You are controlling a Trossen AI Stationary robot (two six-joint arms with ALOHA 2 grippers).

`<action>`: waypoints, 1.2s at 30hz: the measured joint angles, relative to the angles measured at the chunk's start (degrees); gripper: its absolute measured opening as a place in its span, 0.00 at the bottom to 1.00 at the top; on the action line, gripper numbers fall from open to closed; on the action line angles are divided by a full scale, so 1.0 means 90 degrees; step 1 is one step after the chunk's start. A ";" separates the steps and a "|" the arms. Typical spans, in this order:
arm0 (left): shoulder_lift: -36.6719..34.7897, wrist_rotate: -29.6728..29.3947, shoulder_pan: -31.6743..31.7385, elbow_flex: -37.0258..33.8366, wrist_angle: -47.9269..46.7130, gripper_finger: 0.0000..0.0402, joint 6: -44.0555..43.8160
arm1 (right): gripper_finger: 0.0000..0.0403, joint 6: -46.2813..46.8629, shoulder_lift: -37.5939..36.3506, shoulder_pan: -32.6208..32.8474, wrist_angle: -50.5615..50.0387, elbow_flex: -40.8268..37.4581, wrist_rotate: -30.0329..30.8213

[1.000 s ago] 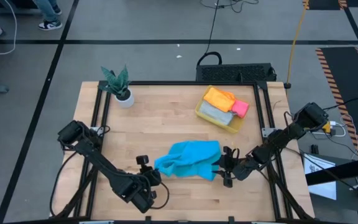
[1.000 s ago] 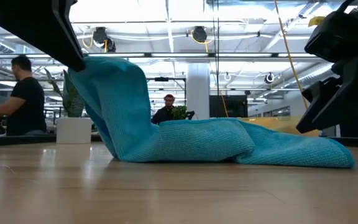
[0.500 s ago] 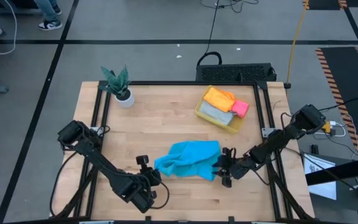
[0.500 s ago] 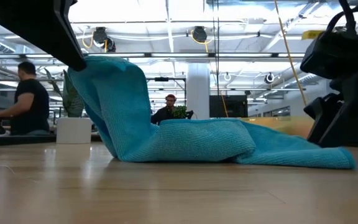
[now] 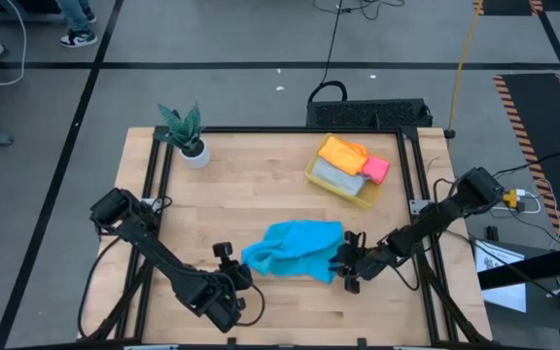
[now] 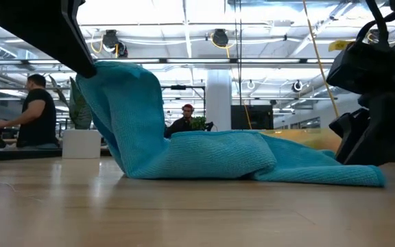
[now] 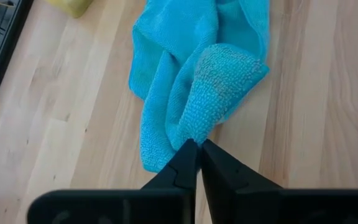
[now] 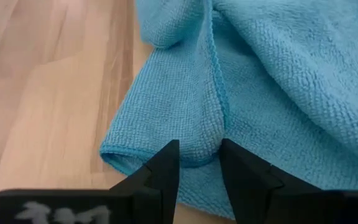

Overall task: Fold microfiber towels
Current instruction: Fold the blue kitchen towel

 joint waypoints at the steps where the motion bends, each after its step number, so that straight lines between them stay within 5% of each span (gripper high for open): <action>1: 0.0000 -0.0006 0.0000 0.0000 0.0000 0.05 0.0000 | 0.26 -0.0116 0.0007 0.0000 0.0045 0.0000 -0.0022; 12: 0.0001 -0.0553 -0.0133 0.0000 -0.0005 0.02 0.0222 | 0.01 -0.1149 -0.0627 0.0019 -0.0330 -0.0024 -0.0186; 24: -0.0046 -0.2289 -0.0263 0.0002 -0.0730 0.01 -0.0279 | 0.00 -0.1702 -0.2429 0.0229 -0.3457 0.1047 0.1921; 32: -0.0636 -0.4273 -0.0158 0.0000 -0.0737 0.04 -0.0175 | 0.00 -0.3243 -0.3487 0.0803 -0.3421 0.1741 0.3506; 36: -0.1353 -0.4527 -0.0395 0.0000 -0.0653 0.02 0.0003 | 0.00 -0.3917 -0.3912 0.1395 -0.2865 0.1853 0.3606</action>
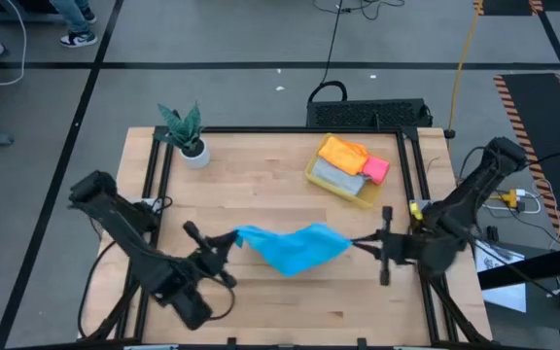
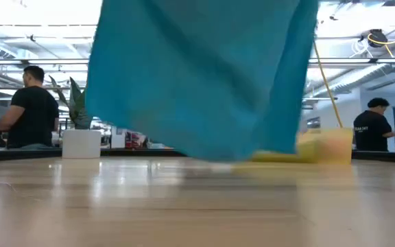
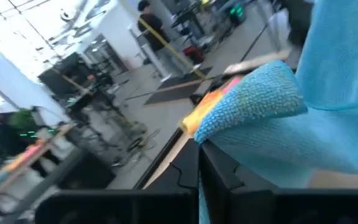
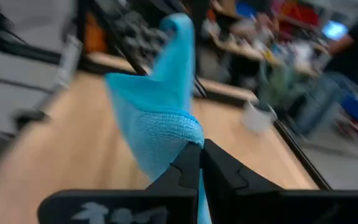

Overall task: Fold microfiber towels
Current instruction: Fold the blue kitchen towel

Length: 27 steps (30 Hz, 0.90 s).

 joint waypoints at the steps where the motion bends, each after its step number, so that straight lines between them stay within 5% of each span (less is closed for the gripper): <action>1: -0.0156 0.0002 -0.0079 0.0002 0.0031 0.01 0.0063 | 0.00 -0.0177 -0.0093 0.0178 0.0188 0.0000 0.0001; 10: -0.0762 0.0652 -0.0198 -0.0001 0.0083 0.03 0.0091 | 0.00 -0.0675 -0.0516 0.0953 0.0842 -0.0072 0.0153; 16: -0.0670 0.0616 0.0544 -0.0816 0.0155 0.03 -0.0190 | 0.00 -0.0774 -0.0634 0.0452 0.0802 -0.0649 0.1706; 21: -0.0673 -0.0288 0.1292 -0.1405 0.0143 0.03 -0.0141 | 0.00 -0.1907 -0.0816 0.0199 0.0888 -0.0806 0.3328; 23: -0.0684 -0.0591 0.1372 -0.1415 0.0161 0.01 0.0164 | 0.00 -0.2329 -0.0830 0.0235 0.1019 -0.0806 0.3205; 27: -0.0682 -0.0297 0.1353 -0.1428 0.0153 0.04 0.0461 | 0.00 -0.1870 -0.0622 0.0385 0.0860 -0.0837 0.1650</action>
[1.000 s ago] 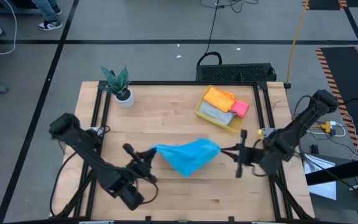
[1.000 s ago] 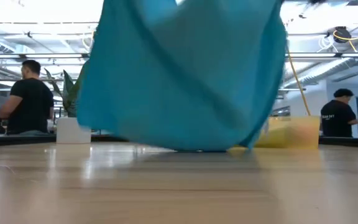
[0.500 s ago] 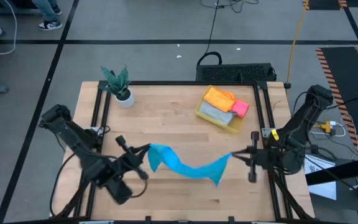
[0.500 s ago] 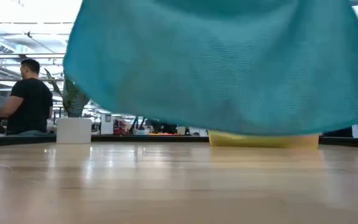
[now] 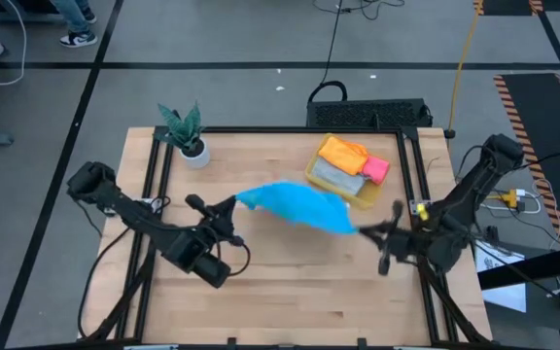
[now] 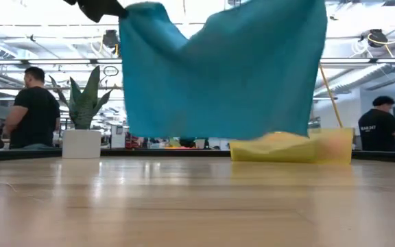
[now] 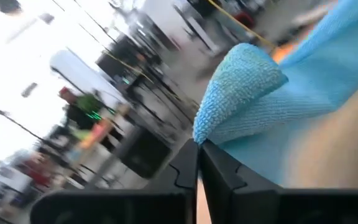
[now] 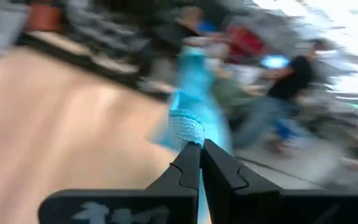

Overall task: Fold microfiber towels
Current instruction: Fold the blue kitchen towel

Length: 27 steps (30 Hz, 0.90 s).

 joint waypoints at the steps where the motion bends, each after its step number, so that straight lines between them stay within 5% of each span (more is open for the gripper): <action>1: -0.0002 0.0267 -0.0009 -0.0043 0.0065 0.05 -0.0029 | 0.00 0.0302 0.0103 -0.0002 -0.0042 -0.0071 -0.0393; 5: -0.0002 0.1670 -0.0030 -0.0816 0.1465 0.09 0.0411 | 0.00 0.1778 0.0677 -0.0029 0.0125 -0.0851 -0.1818; 9: 0.0010 0.3591 -0.0039 -0.1997 0.4003 0.16 0.1833 | 0.00 0.3063 0.1486 -0.0111 0.1483 -0.1806 -0.2822; 12: 0.0008 0.4834 -0.0083 -0.2466 0.4560 0.21 0.2414 | 0.00 0.3448 0.2084 -0.0146 0.2728 -0.2242 -0.3313; 19: -0.0005 0.3767 -0.0125 -0.2226 0.3215 0.23 0.0788 | 0.00 0.3458 0.3130 -0.0565 0.3917 -0.1925 -0.4323; 27: 0.0470 0.5505 0.0625 -0.2281 0.6622 0.23 0.2515 | 0.04 0.3596 0.3848 -0.0763 0.3075 -0.0879 -0.6043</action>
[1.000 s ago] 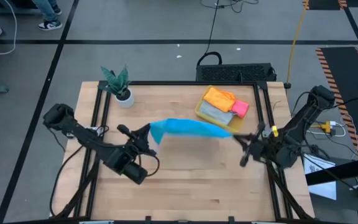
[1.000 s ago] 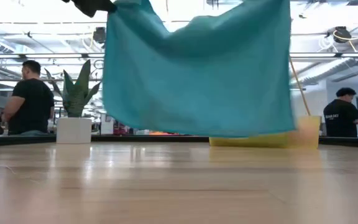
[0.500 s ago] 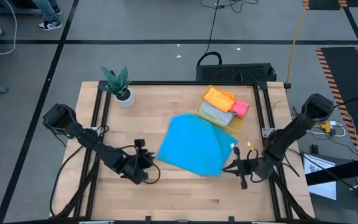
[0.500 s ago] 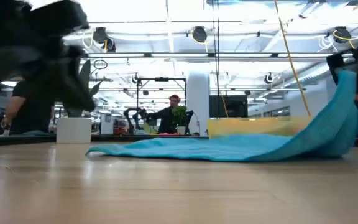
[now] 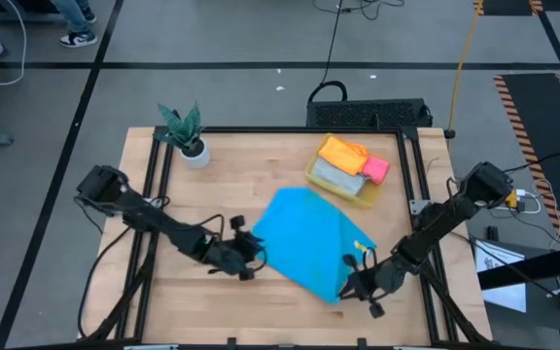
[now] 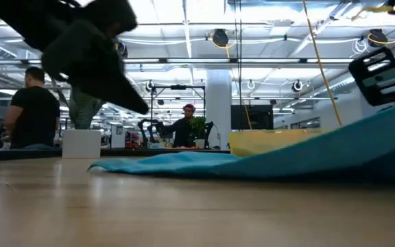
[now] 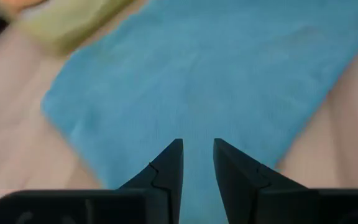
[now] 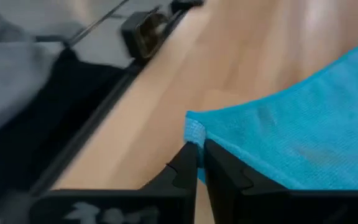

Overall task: Fold microfiber towels
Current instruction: Fold the blue kitchen towel

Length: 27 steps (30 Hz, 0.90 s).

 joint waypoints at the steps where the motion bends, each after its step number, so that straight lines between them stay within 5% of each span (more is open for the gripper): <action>1: 0.0171 0.0159 0.0106 0.0000 0.0389 0.23 0.0214 | 0.06 0.0134 -0.0030 0.0019 -0.0241 0.0124 -0.0168; 6: 0.1055 0.0893 0.0572 -0.0002 0.0908 0.23 0.0489 | 0.16 0.0845 -0.0400 0.0070 -0.1338 0.0466 -0.0665; 15: 0.1326 0.0482 0.0848 0.0041 -0.0512 0.23 0.0106 | 0.32 0.1702 -0.1170 0.0081 -0.3162 0.0458 -0.0102; 19: 0.1025 -0.0311 0.0888 0.0005 -0.1677 0.23 0.0580 | 0.31 0.2135 -0.1108 -0.0089 -0.3728 0.0369 0.1061; 22: 0.0617 -0.0775 0.0961 -0.0038 -0.2711 0.23 0.0642 | 0.27 0.2425 -0.0953 -0.0310 -0.3742 0.0132 0.1210; 27: -0.0069 -0.0680 0.1147 -0.0006 -0.2815 0.23 0.0416 | 0.18 0.2659 -0.0515 -0.0562 -0.3598 -0.0079 0.1198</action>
